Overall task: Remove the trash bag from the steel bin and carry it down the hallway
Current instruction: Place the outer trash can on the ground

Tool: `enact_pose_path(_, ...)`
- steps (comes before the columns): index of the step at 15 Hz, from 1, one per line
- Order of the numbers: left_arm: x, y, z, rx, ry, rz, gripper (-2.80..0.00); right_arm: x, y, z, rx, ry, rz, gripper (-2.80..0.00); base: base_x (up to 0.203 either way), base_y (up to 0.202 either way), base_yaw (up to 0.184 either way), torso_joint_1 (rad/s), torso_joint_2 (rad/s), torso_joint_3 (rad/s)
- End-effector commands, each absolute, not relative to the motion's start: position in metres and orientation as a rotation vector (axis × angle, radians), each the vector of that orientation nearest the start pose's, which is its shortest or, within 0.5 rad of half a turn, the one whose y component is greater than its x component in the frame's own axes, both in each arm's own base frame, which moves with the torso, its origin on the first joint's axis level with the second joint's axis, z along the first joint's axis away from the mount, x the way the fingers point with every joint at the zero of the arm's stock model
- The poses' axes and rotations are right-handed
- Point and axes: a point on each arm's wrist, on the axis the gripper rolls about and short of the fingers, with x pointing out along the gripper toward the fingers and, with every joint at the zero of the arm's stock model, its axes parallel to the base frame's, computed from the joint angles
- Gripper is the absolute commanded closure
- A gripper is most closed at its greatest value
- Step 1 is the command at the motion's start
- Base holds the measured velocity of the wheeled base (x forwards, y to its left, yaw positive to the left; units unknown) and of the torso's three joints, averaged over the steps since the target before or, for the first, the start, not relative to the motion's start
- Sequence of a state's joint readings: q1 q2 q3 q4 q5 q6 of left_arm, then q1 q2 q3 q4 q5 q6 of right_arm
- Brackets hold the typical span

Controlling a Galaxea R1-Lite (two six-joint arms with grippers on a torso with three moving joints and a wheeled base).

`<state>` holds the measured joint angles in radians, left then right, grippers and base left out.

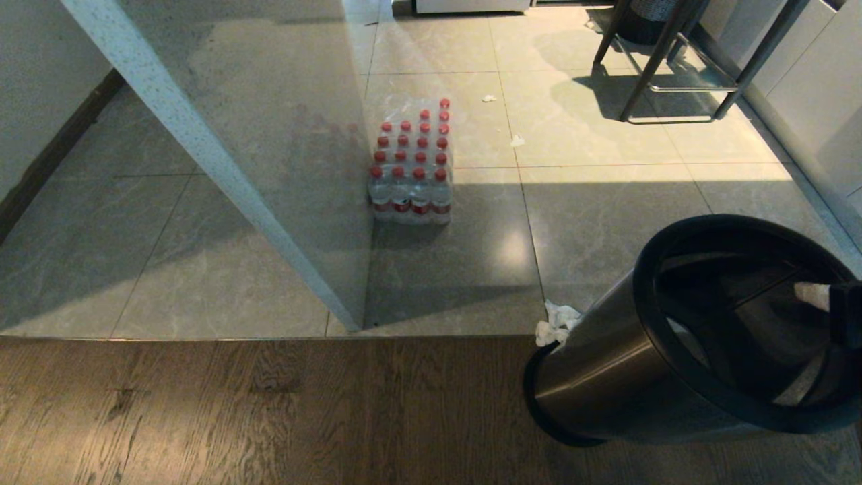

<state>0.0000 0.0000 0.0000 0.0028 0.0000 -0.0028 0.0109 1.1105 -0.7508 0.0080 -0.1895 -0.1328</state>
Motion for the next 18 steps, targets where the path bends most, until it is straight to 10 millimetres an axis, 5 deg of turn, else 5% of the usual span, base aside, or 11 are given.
enact_pose_path(1, -0.023, 0.000, 0.075, -0.003, 0.003, 0.002, 0.00, 0.124, -0.004, 0.272, -0.122, 0.272, -0.185, 0.00, 0.000, 0.000, 0.000, 0.000, 0.00, 0.000)
enact_pose_path(4, -0.023, 0.000, 0.075, -0.003, 0.003, 0.000, 0.00, 0.102, -0.006, 0.283, -0.103, 0.301, -0.254, 0.00, 0.000, 0.000, 0.000, 0.000, 0.00, 0.000)
enact_pose_path(7, -0.023, 0.000, 0.075, -0.003, 0.003, 0.000, 0.00, 0.100, -0.007, 0.289, -0.071, 0.282, -0.329, 0.00, 0.000, 0.000, 0.000, 0.000, 0.00, 0.000)
enact_pose_path(14, -0.023, 0.000, 0.075, -0.003, 0.003, 0.002, 0.00, 0.135, -0.042, 0.296, -0.036, 0.340, -0.608, 0.00, 0.000, 0.000, 0.000, 0.000, 0.00, 0.000)
enact_pose_path(18, -0.023, 0.000, 0.075, -0.003, 0.003, 0.001, 0.00, 0.156, -0.074, 0.283, -0.003, 0.415, -0.755, 0.00, 0.000, 0.000, 0.000, 0.000, 0.00, 0.000)
